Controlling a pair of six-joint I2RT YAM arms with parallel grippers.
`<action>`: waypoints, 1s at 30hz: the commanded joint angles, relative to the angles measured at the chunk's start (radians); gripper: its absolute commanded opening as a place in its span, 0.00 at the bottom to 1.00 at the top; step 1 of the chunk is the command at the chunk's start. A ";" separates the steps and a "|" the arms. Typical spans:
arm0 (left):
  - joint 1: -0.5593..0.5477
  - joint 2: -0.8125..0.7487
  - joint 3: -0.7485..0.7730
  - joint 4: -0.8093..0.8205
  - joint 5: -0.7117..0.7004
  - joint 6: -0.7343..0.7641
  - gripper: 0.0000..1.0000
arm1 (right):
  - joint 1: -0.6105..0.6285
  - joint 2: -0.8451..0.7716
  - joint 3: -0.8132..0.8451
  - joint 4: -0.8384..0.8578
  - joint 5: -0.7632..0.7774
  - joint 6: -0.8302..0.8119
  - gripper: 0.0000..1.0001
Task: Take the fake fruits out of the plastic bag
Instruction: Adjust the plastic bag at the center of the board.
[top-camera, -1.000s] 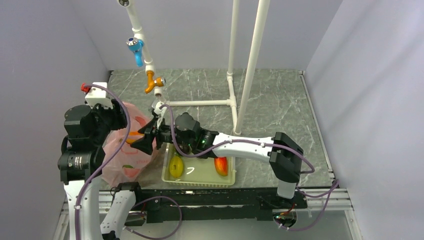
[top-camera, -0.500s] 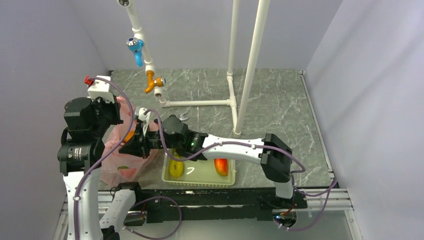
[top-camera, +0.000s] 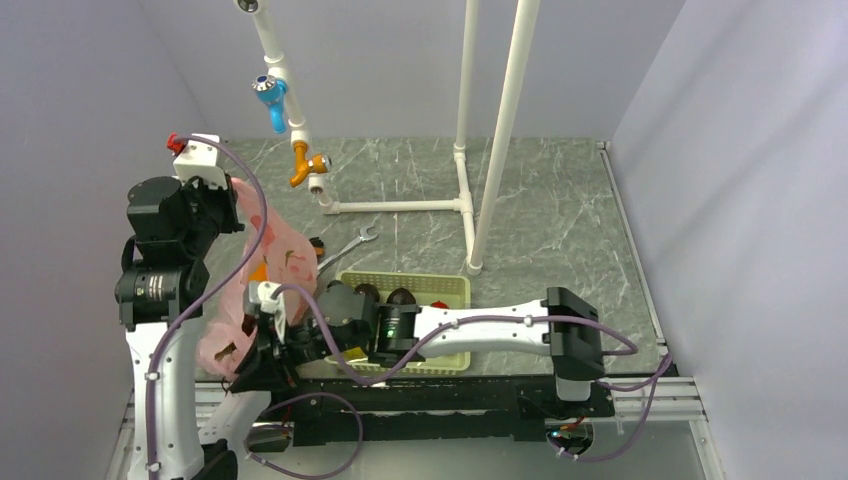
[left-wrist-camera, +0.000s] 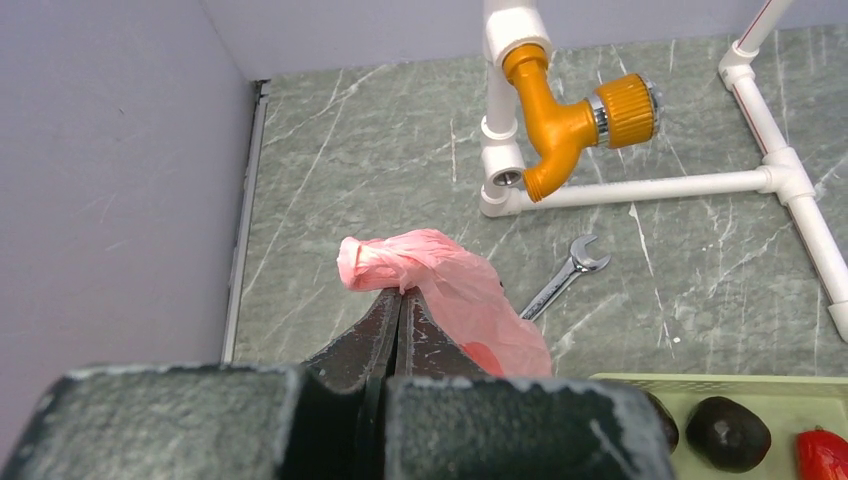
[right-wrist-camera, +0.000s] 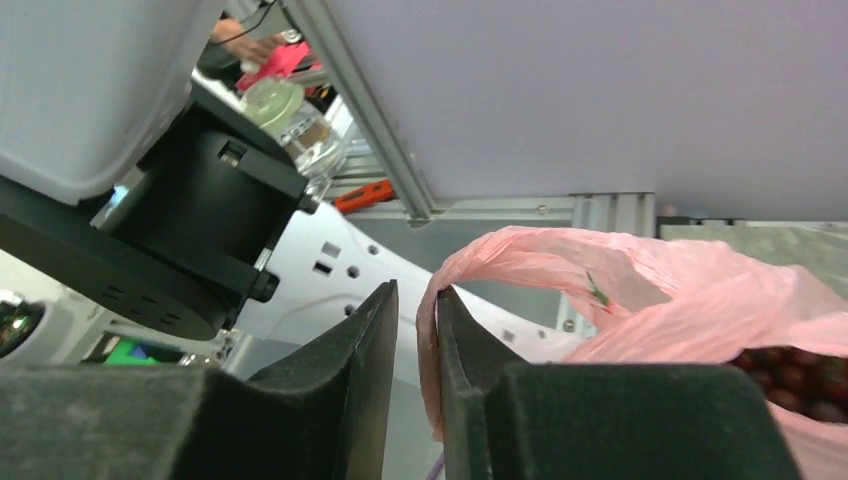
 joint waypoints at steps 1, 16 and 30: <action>0.003 -0.060 -0.017 0.057 0.016 -0.011 0.00 | -0.021 -0.139 -0.032 -0.035 0.158 0.008 0.33; 0.004 -0.104 -0.031 0.016 0.081 -0.032 0.00 | -0.044 -0.135 0.098 -0.547 1.070 0.383 1.00; 0.004 -0.064 0.035 -0.056 0.172 -0.059 0.01 | -0.158 0.186 0.382 -0.638 0.865 0.364 0.59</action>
